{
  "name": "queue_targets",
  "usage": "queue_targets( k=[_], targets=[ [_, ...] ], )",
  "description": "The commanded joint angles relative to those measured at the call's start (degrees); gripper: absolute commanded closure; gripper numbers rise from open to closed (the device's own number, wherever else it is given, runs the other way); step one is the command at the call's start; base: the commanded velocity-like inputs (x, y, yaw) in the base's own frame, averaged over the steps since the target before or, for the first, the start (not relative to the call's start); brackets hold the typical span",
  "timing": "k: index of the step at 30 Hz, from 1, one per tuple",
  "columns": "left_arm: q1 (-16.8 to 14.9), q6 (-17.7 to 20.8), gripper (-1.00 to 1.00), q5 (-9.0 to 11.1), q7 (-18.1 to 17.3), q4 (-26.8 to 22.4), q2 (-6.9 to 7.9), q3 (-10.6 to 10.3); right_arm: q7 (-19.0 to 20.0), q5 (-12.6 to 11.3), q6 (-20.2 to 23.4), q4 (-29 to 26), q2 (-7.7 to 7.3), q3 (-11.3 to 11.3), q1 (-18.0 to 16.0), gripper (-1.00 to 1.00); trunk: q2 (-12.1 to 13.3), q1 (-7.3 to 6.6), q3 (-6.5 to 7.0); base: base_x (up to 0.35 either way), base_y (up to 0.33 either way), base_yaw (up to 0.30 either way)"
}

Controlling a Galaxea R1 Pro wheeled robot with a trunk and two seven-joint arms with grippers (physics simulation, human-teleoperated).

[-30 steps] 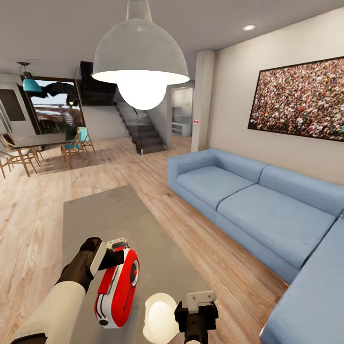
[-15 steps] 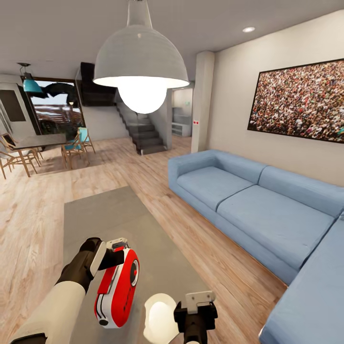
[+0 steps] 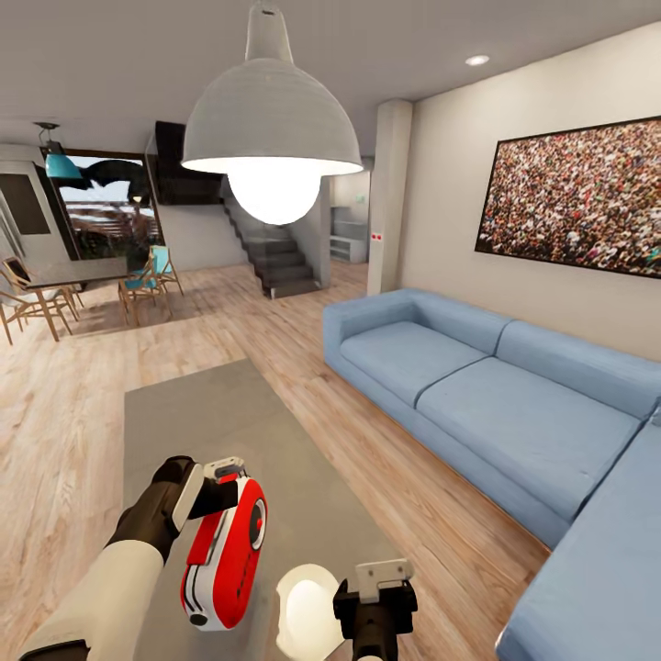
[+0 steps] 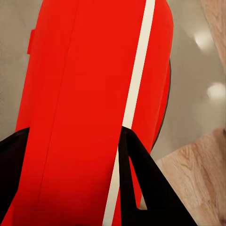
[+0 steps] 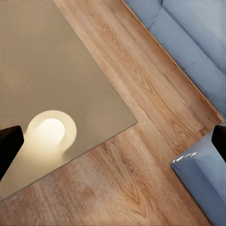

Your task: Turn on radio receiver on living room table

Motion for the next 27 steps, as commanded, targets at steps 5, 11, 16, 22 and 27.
queue_targets(
  k=[5, 11, 16, 22, 27],
  targets=[
    [0.0, 0.0, 1.0, 0.1, 0.0, 0.0, -0.05, 0.0, 0.0, 0.0, 0.0, -0.1, 0.0, -0.1, -0.1, -1.0, 2.0, -1.11, 0.6, 0.0, 0.0, 0.0],
    [0.0, 0.0, 1.0, 0.1, 0.0, 0.0, -0.11, -0.1, 0.0, 0.0, 0.0, -0.2, 0.0, -0.1, 0.0, -1.0, 4.4, -2.42, 1.13, 0.0, 0.0, 0.0],
    [0.0, 0.0, 1.0, 0.2, 0.0, 0.0, -0.12, -0.1, 0.0, 0.0, 0.0, -0.2, 0.0, -0.1, -0.1, -1.0, 6.4, -3.52, 1.56, 0.0, 0.0, 0.0],
    [0.0, 0.0, 1.0, 0.1, 0.0, 0.0, -0.12, -0.1, 0.0, 0.0, 0.1, -0.2, 0.0, -0.1, 0.0, -1.0, 8.8, -4.84, 2.06, 0.0, 0.0, 0.0],
    [0.0, 0.0, 1.0, 0.1, 0.0, 0.0, -0.12, -0.1, 0.0, 0.0, 0.1, -0.2, 0.0, -0.1, -0.1, -1.0, 10.8, -5.94, 2.49, 0.0, 0.0, 0.0]
  ],
)
